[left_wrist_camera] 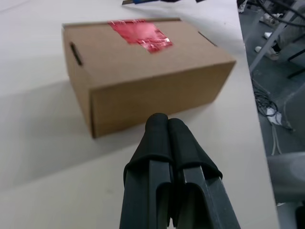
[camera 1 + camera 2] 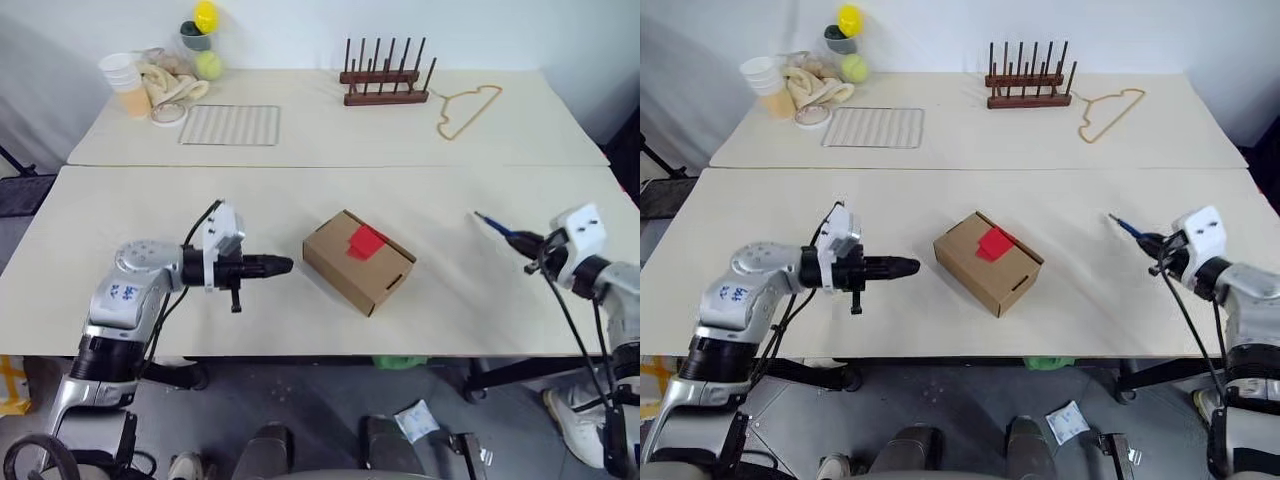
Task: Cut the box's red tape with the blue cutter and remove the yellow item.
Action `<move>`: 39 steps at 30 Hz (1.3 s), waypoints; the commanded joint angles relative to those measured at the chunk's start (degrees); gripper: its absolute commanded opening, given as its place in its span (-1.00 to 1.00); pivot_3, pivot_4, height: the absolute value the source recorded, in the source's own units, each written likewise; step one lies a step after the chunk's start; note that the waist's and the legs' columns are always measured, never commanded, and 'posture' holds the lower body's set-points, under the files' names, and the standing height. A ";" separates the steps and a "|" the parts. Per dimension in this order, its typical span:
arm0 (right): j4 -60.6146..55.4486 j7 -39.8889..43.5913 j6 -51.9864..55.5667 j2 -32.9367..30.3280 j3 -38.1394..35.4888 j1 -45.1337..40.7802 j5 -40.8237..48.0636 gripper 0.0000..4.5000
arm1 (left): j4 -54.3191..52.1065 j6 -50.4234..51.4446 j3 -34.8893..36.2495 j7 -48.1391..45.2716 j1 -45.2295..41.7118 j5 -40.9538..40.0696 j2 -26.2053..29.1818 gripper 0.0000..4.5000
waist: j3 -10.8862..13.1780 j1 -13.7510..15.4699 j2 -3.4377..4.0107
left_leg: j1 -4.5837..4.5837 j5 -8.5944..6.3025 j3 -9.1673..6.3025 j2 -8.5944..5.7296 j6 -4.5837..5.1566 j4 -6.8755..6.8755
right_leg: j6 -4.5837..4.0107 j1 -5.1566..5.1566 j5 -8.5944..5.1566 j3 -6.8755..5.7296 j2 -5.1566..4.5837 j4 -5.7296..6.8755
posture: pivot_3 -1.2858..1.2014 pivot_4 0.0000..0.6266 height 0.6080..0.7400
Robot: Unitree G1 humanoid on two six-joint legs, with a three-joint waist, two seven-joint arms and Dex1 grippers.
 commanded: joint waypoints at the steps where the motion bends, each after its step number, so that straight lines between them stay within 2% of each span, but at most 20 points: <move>1: 0.95 0.70 -2.21 -2.25 -2.95 0.59 0.97 -0.64 | -3.19 -0.46 2.21 2.66 1.18 -1.11 0.04 -1.00 | -0.01 0.07 0.02 | 0.01 0.00 -0.03 0.00 0.00 0.00 | 0.00 0.02 0.00 0.00 0.00 -0.01 | 0.03 -0.52 1.00; 2: -0.29 2.98 -2.48 -3.02 -3.75 1.42 2.22 -0.54 | -3.16 -1.15 2.02 3.06 1.77 -0.63 0.05 -1.00 | -0.03 0.12 0.06 | 0.06 0.00 -0.05 0.00 0.00 -0.01 | 0.00 0.04 0.00 0.00 0.00 0.00 | 0.03 -0.52 1.00; 6: -8.90 11.55 -1.47 -5.59 -7.01 3.82 7.98 0.06 | -3.33 0.41 2.51 4.33 2.83 -1.77 0.27 -1.00 | -0.02 0.03 0.09 | 0.09 0.00 0.00 -0.01 0.00 -0.07 | 0.00 0.09 0.00 0.00 0.00 -0.08 | 0.03 -0.52 1.00; 11: -19.52 15.34 8.91 -8.72 -7.39 4.47 12.18 0.06 | -4.71 2.72 2.01 3.40 5.20 -2.30 2.73 -1.00 | 0.00 -0.09 0.16 | 0.30 -0.01 -0.04 0.06 0.00 -0.10 | 0.00 0.19 0.00 0.08 0.04 -0.03 | 0.03 -0.52 1.00; 13: -22.83 15.28 8.73 -7.98 -5.37 4.35 11.14 0.06 | -4.76 2.93 1.35 3.86 5.71 -1.85 3.14 -1.00 | 0.00 0.02 0.16 | 0.60 -0.04 -0.05 0.07 -0.01 -0.23 | -0.01 0.42 0.00 0.09 0.04 -0.05 | 0.03 -0.52 1.00; 16: -25.52 10.71 9.28 -4.45 -0.59 2.58 6.73 -0.22 | -4.61 2.59 -0.30 5.77 5.83 -0.22 2.43 -1.00 | 0.01 0.07 0.16 | 0.70 -0.06 -0.05 0.06 0.01 -0.21 | -0.01 0.56 0.00 0.11 0.03 -0.09 | 0.03 -0.52 1.00; 21: -24.16 5.02 2.32 0.96 8.35 1.62 -3.96 -0.99 | -5.19 3.91 -3.38 9.70 5.44 1.94 0.57 -1.00 | 0.01 0.23 0.16 | 0.67 -0.06 -0.07 0.03 0.01 -0.21 | -0.01 0.45 0.00 0.17 0.00 -0.04 | 0.03 -0.52 1.00; 26: -19.41 4.35 -0.46 7.14 12.08 -1.57 -5.60 -0.99 | -4.70 5.88 -4.84 13.28 3.95 1.75 -3.98 -1.00 | 0.01 0.12 0.16 | 0.66 -0.06 -0.07 0.01 0.02 -0.19 | 0.00 0.43 0.00 0.15 -0.02 -0.03 | 0.03 -0.52 1.00; 30: -19.07 4.91 2.19 9.53 13.11 -2.97 -5.19 -0.99 | -4.41 6.43 -5.95 13.58 3.29 1.23 -6.16 -1.00 | 0.01 0.02 0.16 | 0.67 -0.06 -0.07 0.02 0.01 -0.21 | 0.00 0.42 0.00 0.15 -0.02 -0.03 | 0.03 -0.52 1.00; 36: -31.48 12.86 12.15 9.29 16.47 1.48 -1.14 -0.99 | -1.50 5.81 -6.63 15.05 0.43 2.95 -7.54 -1.00 | 0.01 0.19 0.16 | 0.67 -0.06 -0.11 0.01 0.01 -0.20 | 0.00 0.43 0.00 0.12 -0.02 -0.03 | 0.03 -0.52 1.00; 39: -37.23 13.27 14.95 9.36 16.43 3.27 0.10 -0.99 | -0.02 5.34 -6.78 13.97 -0.67 3.18 -7.24 -1.00 | 0.01 0.21 0.16 | 0.66 -0.07 -0.12 0.01 0.01 -0.18 | 0.00 0.44 0.00 0.11 -0.02 -0.04 | 0.03 -0.52 1.00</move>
